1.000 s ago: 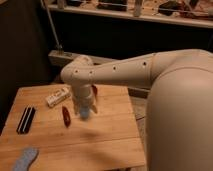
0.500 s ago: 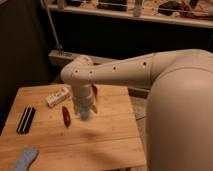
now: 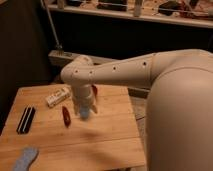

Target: Place the pepper on the white sponge

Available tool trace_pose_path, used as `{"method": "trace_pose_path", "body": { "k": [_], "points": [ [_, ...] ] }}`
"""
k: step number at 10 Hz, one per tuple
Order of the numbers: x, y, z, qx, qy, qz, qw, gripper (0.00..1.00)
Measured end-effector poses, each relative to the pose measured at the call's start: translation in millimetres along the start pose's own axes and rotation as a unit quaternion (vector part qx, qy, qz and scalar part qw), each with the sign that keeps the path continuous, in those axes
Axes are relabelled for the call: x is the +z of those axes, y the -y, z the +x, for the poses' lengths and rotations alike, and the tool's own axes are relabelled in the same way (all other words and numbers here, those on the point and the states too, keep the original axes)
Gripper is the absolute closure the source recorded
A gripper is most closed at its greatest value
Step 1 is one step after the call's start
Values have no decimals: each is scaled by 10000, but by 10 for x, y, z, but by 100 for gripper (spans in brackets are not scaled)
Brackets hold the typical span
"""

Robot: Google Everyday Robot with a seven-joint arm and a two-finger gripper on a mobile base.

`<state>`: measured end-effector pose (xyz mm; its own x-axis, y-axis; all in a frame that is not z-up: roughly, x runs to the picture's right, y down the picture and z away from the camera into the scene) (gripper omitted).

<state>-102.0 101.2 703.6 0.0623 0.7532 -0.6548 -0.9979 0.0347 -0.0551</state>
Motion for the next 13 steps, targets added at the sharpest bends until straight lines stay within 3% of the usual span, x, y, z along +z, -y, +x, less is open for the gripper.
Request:
{"method": "trace_pose_path", "body": {
  "k": [7, 13],
  "points": [
    [-4, -14, -42, -13, 33, 7, 10000, 35],
    [-21, -691, -480, -690, 385, 123, 9968, 35]
  ]
}}
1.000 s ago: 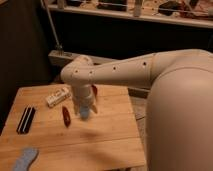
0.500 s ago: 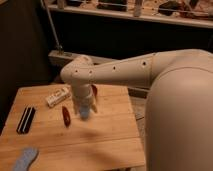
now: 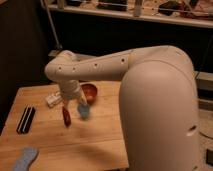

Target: Place the pepper on the white sponge

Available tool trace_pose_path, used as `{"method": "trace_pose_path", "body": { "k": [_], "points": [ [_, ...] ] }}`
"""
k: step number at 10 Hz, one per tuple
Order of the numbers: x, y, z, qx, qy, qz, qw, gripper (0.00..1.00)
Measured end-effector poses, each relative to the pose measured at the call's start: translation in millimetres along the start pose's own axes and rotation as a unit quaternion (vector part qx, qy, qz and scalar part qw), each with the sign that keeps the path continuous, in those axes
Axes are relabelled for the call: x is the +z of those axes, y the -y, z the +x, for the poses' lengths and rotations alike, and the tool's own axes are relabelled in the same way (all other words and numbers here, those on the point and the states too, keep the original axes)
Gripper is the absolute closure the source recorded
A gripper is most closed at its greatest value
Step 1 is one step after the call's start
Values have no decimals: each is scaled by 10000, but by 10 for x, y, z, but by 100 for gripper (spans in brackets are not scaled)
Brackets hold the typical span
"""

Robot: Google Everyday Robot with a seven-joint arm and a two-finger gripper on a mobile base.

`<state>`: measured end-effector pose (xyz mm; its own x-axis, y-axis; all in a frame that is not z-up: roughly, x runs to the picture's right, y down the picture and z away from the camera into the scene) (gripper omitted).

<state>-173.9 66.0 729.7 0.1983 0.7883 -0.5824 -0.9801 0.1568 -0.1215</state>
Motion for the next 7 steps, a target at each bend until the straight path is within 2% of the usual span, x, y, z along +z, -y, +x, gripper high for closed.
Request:
{"method": "trace_pose_path", "body": {
  "k": [1, 4, 7],
  "points": [
    [37, -121, -85, -108, 52, -14, 9999, 35],
    [283, -449, -355, -484, 314, -240, 9980, 35],
    [628, -654, -406, -987, 383, -360, 9937, 35]
  ]
}}
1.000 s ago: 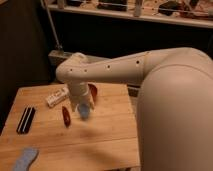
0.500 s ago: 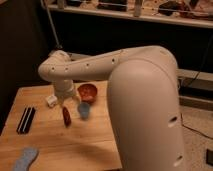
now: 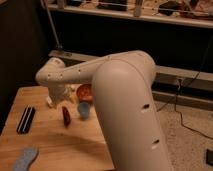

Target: Place the pepper on the white sponge

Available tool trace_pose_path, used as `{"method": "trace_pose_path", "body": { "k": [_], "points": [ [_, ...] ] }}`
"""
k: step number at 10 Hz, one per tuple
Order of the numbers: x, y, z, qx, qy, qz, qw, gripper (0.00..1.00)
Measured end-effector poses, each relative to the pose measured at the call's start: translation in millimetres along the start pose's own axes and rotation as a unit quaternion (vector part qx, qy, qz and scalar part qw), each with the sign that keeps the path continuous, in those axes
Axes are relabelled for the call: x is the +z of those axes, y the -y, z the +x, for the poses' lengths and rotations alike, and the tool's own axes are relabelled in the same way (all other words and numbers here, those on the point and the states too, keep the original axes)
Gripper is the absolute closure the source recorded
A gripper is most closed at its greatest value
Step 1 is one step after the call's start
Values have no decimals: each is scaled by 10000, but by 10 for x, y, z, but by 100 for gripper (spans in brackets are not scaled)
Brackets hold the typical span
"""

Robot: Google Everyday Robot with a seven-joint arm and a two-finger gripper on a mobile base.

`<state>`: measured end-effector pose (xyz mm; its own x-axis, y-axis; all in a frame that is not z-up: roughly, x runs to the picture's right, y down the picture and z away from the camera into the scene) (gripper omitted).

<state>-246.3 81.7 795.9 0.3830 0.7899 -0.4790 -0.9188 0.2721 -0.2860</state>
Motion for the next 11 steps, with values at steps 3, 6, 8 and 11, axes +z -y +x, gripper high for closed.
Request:
{"method": "trace_pose_path", "body": {
  "k": [3, 6, 8, 11],
  "points": [
    [325, -72, 98, -330, -143, -29, 9993, 35],
    [641, -23, 136, -404, -265, 88, 9988, 35],
    [793, 24, 137, -309, -330, 80, 9989, 35],
    [1020, 70, 157, -84, -461, -65, 9989, 38]
  ]
}}
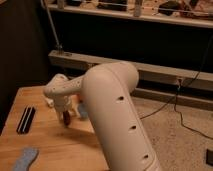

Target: Place the pepper on the white sponge

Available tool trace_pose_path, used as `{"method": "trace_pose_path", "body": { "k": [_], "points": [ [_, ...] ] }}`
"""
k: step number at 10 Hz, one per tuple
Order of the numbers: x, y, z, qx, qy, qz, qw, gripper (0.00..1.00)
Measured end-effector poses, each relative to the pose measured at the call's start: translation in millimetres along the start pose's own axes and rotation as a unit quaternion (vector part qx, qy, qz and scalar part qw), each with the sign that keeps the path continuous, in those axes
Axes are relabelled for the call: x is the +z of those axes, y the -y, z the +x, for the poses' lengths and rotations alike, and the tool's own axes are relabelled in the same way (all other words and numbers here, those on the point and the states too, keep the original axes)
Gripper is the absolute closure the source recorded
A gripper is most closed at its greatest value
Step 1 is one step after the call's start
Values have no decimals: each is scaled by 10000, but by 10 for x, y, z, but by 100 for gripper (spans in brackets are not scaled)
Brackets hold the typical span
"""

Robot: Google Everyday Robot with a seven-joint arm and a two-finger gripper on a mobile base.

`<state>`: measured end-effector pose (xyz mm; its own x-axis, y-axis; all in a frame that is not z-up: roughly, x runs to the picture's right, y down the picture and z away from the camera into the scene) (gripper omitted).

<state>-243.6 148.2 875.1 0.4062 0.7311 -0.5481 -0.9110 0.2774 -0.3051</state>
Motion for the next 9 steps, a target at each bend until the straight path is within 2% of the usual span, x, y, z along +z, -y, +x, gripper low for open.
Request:
{"method": "trace_pose_path", "body": {
  "k": [1, 2, 5, 6, 9],
  "points": [
    [58, -1, -1, 27, -49, -66, 10000, 47],
    [83, -22, -15, -2, -87, -119, 9999, 61],
    [66, -105, -53, -184, -121, -156, 9996, 92],
    [24, -166, -59, -250, -126, -181, 9994, 98],
    [-189, -318, -59, -437, -107, -304, 9985, 100]
  ]
}}
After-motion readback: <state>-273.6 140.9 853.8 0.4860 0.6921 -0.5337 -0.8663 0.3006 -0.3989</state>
